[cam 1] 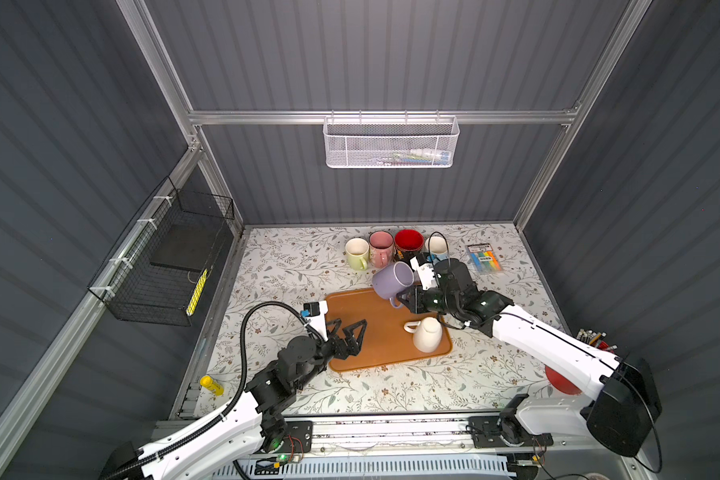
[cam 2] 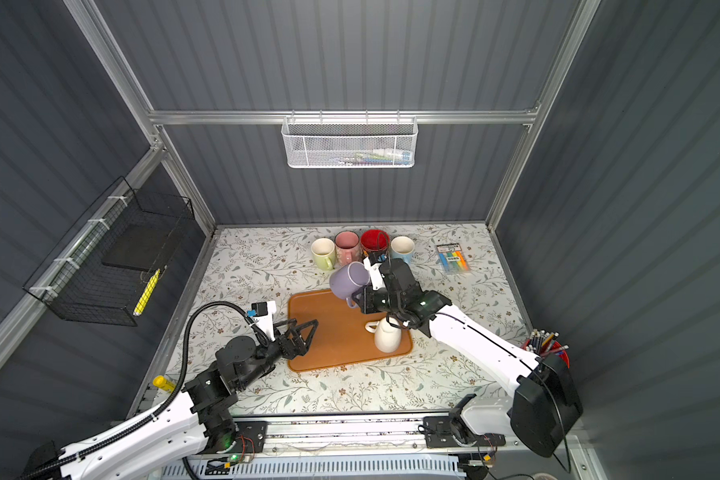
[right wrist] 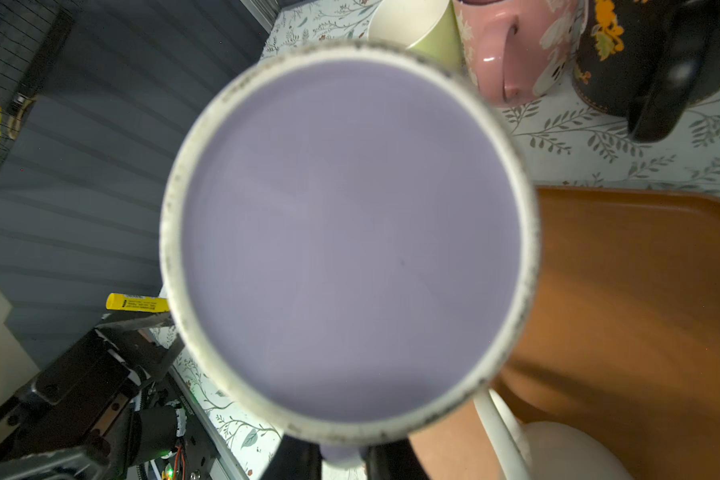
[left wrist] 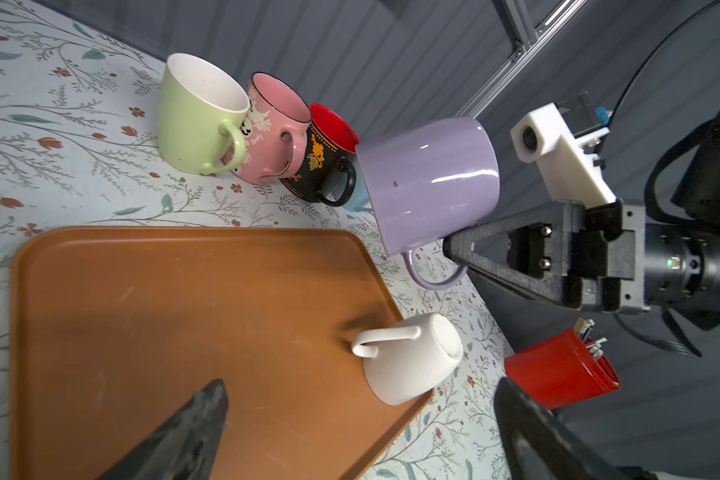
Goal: Turn the mug right side up
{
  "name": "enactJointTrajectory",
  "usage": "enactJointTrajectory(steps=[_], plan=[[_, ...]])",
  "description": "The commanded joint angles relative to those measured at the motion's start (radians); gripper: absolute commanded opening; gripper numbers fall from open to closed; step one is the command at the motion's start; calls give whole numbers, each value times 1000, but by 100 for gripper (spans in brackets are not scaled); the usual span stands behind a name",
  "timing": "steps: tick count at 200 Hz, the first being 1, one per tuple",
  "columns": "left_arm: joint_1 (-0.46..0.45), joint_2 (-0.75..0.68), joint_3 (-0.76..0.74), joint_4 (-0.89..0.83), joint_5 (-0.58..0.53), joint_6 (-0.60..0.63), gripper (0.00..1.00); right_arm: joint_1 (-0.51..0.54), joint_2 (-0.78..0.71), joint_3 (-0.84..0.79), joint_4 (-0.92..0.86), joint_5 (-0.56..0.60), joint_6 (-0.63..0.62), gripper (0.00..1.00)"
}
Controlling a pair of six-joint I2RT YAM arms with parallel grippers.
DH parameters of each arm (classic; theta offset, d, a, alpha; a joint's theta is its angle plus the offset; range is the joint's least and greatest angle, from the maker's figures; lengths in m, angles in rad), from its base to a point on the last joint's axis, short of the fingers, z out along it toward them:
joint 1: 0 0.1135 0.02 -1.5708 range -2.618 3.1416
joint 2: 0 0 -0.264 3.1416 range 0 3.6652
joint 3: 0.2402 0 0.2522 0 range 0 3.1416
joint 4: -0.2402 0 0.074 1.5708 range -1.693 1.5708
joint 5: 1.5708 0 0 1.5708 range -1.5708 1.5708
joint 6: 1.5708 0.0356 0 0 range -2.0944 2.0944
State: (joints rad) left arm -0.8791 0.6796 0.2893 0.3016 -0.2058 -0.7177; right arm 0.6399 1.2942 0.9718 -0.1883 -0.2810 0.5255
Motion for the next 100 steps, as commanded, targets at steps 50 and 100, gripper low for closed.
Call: enactJointTrajectory(steps=[50, 100], plan=[[112, 190, -59, 492, 234, -154, 96, -58, -62, -37, 327, -238, 101, 0], [137, 313, -38, 702, 325, -170, 93, -88, -52, -56, 456, -331, 171, 0]])
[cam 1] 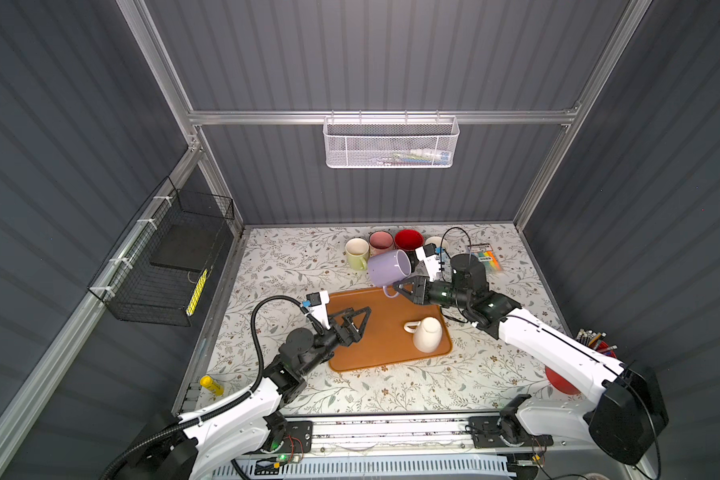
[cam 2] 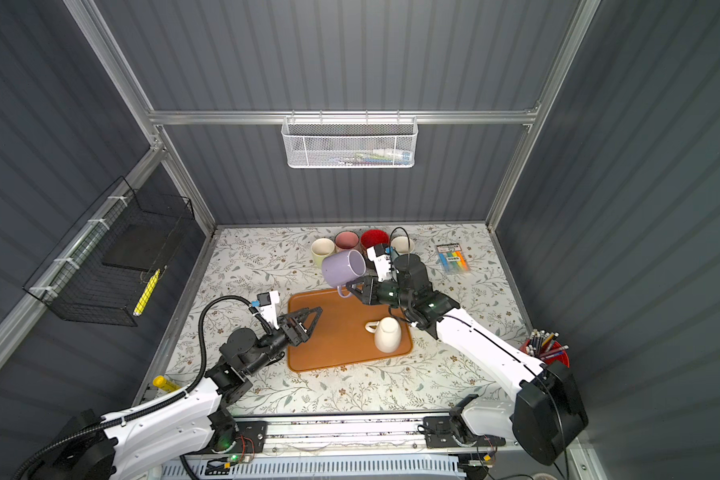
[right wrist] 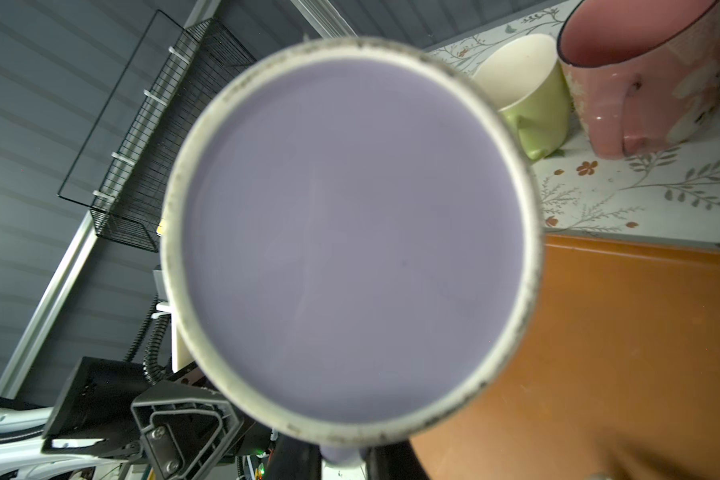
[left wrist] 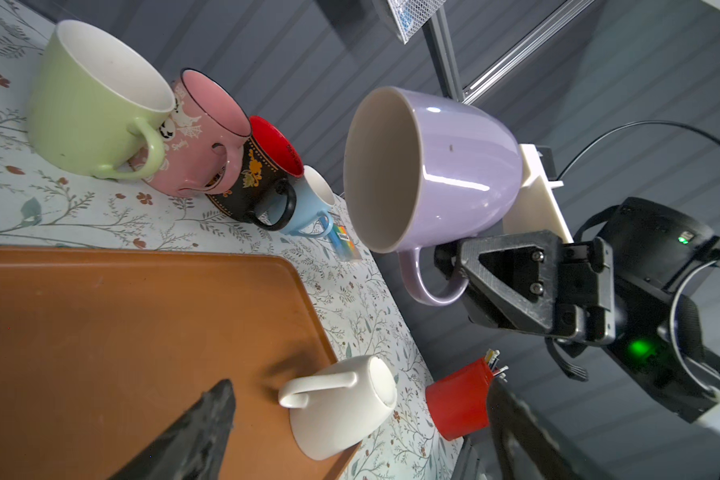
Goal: Turn the mug right side up
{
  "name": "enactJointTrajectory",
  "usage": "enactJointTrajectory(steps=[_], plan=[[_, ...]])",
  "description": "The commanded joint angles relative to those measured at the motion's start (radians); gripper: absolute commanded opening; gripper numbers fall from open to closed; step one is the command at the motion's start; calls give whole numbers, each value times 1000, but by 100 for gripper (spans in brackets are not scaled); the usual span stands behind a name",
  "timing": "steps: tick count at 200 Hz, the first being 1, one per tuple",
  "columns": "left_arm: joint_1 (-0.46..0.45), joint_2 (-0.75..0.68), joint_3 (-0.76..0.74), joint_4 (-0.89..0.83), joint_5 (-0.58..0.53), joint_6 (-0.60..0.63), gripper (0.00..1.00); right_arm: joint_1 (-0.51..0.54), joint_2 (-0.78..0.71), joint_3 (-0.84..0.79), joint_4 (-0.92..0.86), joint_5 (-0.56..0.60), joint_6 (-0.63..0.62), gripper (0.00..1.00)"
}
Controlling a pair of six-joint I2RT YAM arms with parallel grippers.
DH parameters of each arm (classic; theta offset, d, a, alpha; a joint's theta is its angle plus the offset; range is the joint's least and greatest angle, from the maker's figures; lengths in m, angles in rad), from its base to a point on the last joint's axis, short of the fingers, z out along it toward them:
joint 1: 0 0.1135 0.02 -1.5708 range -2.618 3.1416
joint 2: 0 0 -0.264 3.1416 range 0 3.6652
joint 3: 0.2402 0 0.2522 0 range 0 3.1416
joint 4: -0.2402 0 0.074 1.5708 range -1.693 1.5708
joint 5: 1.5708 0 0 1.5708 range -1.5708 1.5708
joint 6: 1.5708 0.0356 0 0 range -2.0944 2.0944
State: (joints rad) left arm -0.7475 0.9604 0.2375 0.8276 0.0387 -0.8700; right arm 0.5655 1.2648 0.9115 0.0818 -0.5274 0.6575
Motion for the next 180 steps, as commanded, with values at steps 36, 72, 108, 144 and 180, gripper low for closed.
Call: enactJointTrajectory(steps=[36, 72, 108, 144, 180], plan=[[13, 113, 55, 276, 153, -26, 86, -19, -5, 1, 259, -134, 75, 0], [20, 187, 78, 366, 184, -46, 82, -21, 14, 1, 312, -180, 99, 0], [37, 244, 117, 440, 226, -66, 80, -22, 32, -2, 352, -216, 116, 0], [49, 288, 152, 495, 257, -85, 75, -21, 36, -9, 389, -244, 127, 0], [58, 336, 169, 547, 274, -108, 71, -21, 33, -29, 423, -270, 136, 0]])
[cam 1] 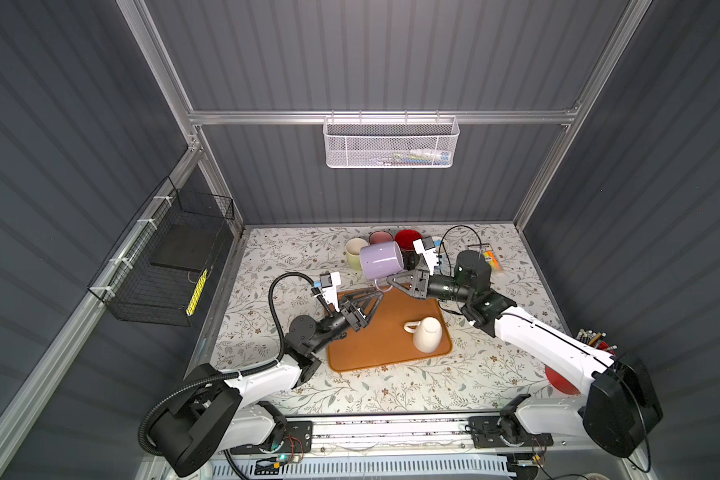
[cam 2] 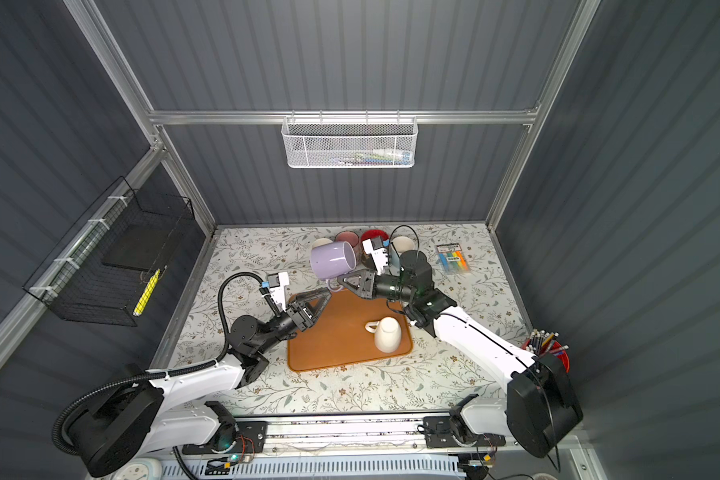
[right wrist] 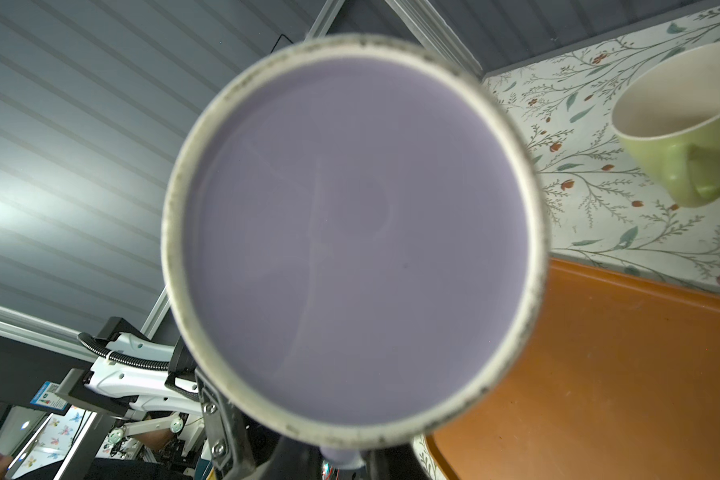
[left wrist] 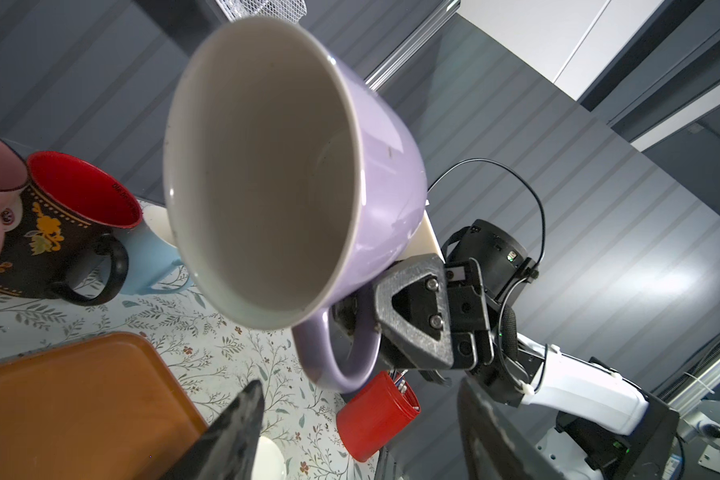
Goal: Turn the mug right side up
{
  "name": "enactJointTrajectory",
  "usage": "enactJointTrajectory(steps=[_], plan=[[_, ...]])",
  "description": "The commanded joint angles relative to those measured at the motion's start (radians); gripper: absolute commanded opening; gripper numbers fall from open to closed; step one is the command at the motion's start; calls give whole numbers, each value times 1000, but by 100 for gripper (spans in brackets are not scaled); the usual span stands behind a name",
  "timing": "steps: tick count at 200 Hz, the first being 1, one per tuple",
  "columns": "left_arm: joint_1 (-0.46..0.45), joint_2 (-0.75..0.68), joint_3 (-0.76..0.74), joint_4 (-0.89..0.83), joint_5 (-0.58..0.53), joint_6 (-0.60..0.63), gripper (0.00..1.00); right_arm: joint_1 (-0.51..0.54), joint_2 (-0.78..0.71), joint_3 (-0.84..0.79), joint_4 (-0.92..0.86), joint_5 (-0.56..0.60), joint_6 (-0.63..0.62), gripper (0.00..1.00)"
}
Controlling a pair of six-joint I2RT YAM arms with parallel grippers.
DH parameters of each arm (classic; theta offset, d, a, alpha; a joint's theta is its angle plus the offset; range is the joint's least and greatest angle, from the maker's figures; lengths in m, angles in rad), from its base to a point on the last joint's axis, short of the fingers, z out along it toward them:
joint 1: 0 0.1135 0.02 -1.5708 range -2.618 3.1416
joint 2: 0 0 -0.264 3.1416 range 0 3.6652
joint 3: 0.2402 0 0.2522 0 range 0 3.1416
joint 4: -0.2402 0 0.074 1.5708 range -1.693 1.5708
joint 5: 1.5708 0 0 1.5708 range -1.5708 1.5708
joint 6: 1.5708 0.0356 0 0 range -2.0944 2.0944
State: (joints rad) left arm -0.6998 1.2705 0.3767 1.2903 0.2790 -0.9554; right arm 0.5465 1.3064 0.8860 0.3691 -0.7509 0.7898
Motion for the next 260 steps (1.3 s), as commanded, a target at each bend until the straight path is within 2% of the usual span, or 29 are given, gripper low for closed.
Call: enactJointTrajectory(steps=[1, 54, 62, 177, 220, 243, 260], plan=[[10, 28, 30, 86, 34, -22, 71, -2, -7, -4, 137, -47, 4, 0], [23, 108, 50, 203, 43, -79, 60, -2, 7, -33, 195, -80, 29, 0], [23, 116, 54, 212, 76, -82, 58, -2, 7, -35, 198, -83, 29, 0], [29, 141, 89, 223, 96, -93, 32, -2, 13, -54, 217, -100, 23, 0], [29, 142, 97, 216, 102, -96, 16, -3, 15, -67, 223, -99, 21, 0], [29, 141, 95, 216, 101, -96, 0, -3, 16, -68, 226, -99, 23, 0], [29, 137, 90, 216, 94, -94, 0, -2, 19, -70, 228, -97, 16, 0]])
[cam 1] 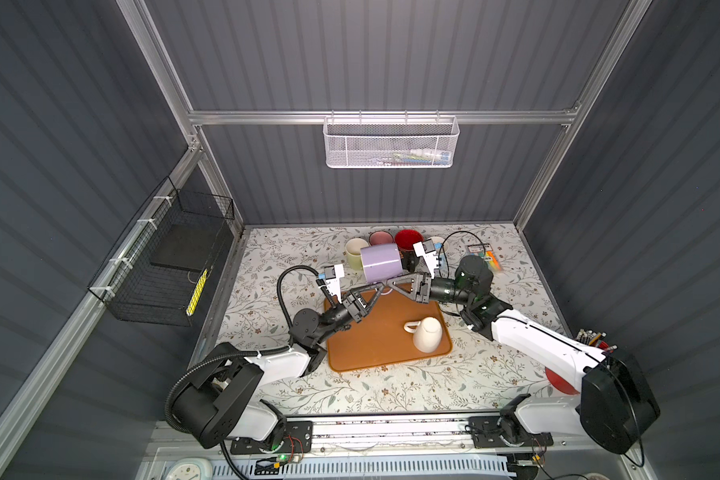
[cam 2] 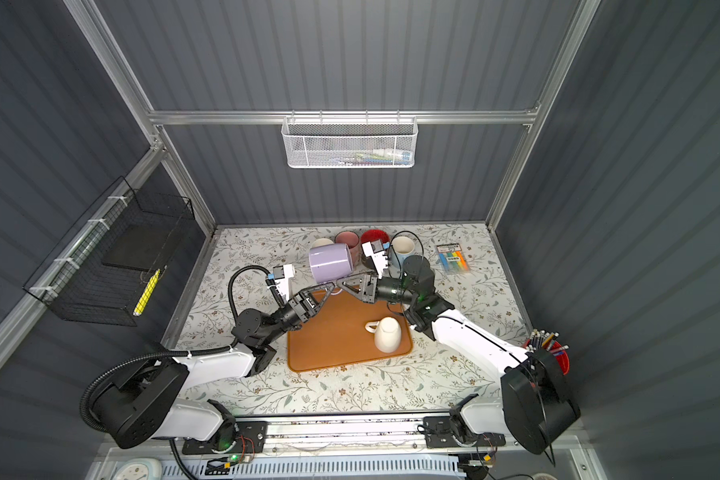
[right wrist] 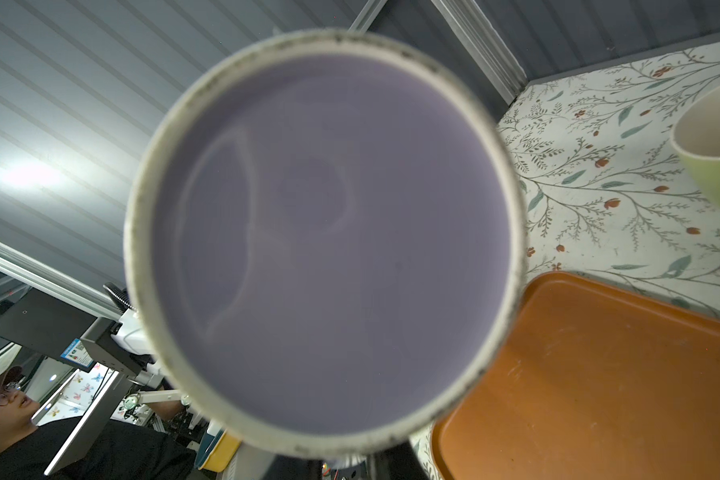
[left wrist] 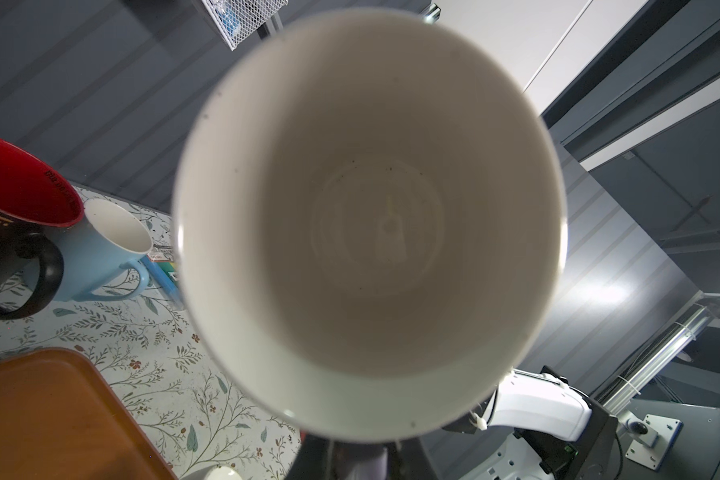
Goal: Turn the mug right side up
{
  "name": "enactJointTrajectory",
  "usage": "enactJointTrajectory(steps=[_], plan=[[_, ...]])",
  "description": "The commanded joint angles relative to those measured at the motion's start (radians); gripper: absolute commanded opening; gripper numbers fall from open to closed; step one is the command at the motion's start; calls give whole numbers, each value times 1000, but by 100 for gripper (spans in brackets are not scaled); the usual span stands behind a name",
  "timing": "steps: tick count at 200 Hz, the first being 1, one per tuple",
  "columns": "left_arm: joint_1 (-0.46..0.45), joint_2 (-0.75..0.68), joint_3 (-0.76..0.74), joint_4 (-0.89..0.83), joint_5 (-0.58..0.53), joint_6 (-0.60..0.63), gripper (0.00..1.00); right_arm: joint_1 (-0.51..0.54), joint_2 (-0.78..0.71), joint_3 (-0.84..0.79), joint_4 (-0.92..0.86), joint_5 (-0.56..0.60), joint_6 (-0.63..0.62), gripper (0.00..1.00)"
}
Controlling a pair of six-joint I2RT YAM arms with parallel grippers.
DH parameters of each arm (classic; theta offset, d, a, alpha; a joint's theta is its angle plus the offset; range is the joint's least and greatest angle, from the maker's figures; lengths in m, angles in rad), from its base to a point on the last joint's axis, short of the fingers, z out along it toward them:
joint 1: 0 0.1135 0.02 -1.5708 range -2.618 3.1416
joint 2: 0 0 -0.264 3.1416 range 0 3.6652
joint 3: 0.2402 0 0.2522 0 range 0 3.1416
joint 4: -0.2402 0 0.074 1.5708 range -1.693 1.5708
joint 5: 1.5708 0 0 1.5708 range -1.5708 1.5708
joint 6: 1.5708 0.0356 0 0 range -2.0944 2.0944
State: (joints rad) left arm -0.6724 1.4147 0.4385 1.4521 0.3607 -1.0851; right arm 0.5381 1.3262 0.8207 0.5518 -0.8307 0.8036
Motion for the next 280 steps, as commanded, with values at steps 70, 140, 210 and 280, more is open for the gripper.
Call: enactJointTrajectory(steps=[70, 140, 210, 280], plan=[[4, -65, -9, -3, -59, 68, 0, 5, 5, -8, 24, -4, -28, 42], [9, -197, -44, -205, -157, 142, 0, -3, -16, -15, -98, 66, -108, 66], [17, -444, 65, -993, -447, 303, 0, -10, -79, -61, -199, 137, -172, 69], [22, -454, 263, -1490, -687, 409, 0, -9, -136, -89, -295, 194, -231, 69]])
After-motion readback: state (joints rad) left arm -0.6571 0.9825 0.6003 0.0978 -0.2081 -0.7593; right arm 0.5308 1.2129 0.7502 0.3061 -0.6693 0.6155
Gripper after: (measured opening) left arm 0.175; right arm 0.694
